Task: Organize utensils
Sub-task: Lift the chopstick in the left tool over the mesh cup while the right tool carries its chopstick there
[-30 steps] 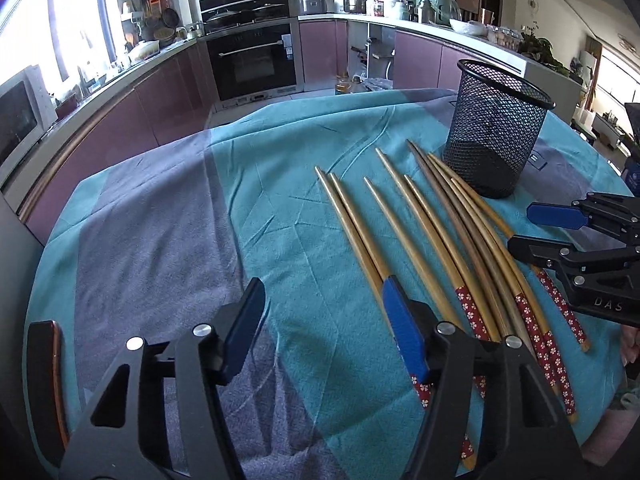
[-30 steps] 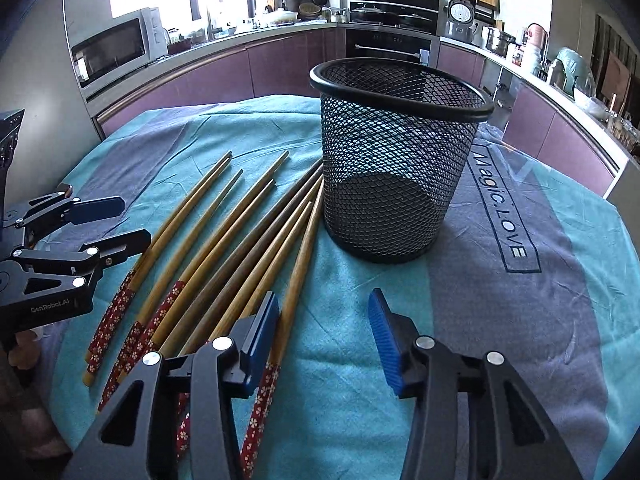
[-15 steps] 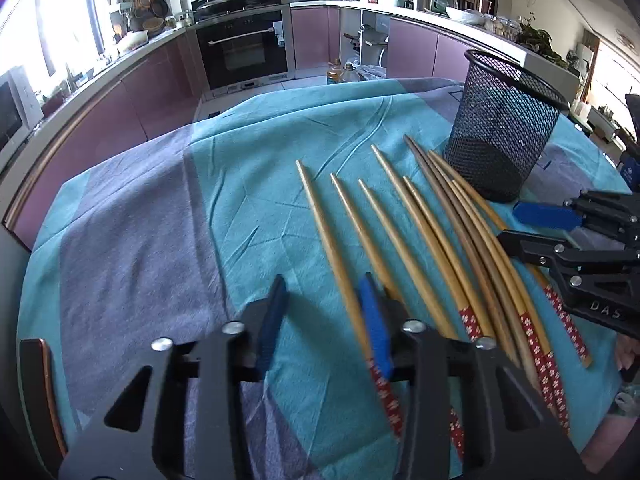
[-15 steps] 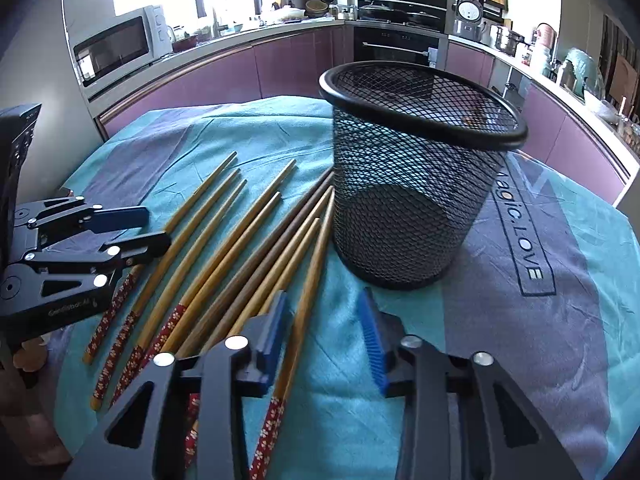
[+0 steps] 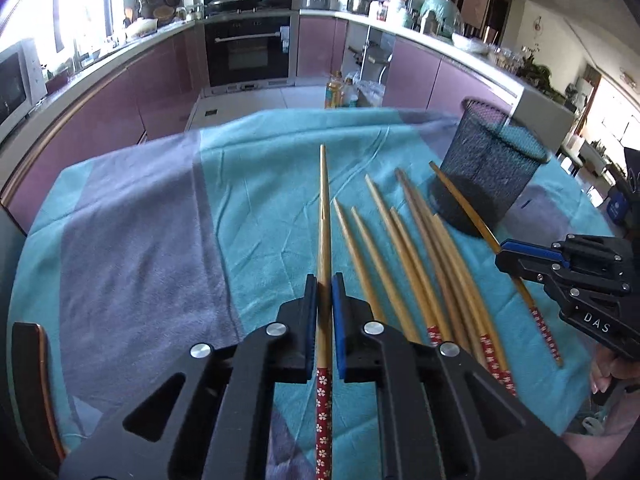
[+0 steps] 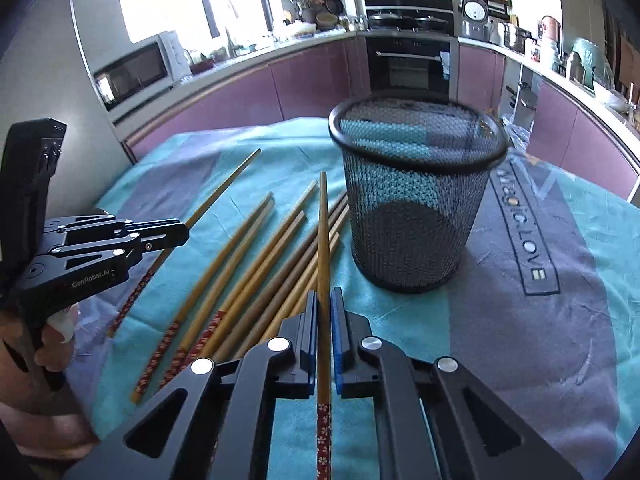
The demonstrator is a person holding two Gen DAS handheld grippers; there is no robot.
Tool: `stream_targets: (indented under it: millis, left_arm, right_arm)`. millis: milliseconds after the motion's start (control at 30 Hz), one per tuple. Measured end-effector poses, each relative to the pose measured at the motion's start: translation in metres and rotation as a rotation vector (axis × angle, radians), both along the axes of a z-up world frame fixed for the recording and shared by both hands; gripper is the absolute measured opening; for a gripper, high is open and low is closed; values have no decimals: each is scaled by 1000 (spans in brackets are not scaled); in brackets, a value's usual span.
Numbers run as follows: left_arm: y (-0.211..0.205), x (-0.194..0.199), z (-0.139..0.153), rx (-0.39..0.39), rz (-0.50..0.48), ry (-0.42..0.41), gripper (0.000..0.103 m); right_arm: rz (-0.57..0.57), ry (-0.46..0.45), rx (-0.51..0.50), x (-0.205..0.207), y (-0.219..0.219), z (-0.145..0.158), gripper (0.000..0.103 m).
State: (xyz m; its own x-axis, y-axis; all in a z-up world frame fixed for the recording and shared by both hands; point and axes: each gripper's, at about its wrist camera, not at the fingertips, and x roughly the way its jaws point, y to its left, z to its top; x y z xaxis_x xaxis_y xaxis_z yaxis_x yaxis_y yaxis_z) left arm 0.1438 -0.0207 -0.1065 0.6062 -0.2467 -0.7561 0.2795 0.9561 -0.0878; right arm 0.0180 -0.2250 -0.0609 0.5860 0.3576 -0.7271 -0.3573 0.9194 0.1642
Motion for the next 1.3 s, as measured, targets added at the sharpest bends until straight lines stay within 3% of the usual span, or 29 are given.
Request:
stream_targets:
  millis: [400,833,1033,1133,1300]
  left_arm:
    - [-8,-32,94,-198,-142,-174,8]
    - [-63,1,174,-360,-149,-339,8]
    - [-99,27,183,-382,-123,-391,8]
    - [-118,40,173,-374,-111,-396,8]
    - [-141,57,137,-340,-92,-389,8]
  right_arm:
    - [1,-199,129,-18,-32,71,6]
    - [-20,-354,166,2,-61,134,6]
    - [-48,-397,173,16,-75,150,6]
    - [-67,-403,155,24,-77,149,6]
    - [-79,-339,144,43,-79,129,6]
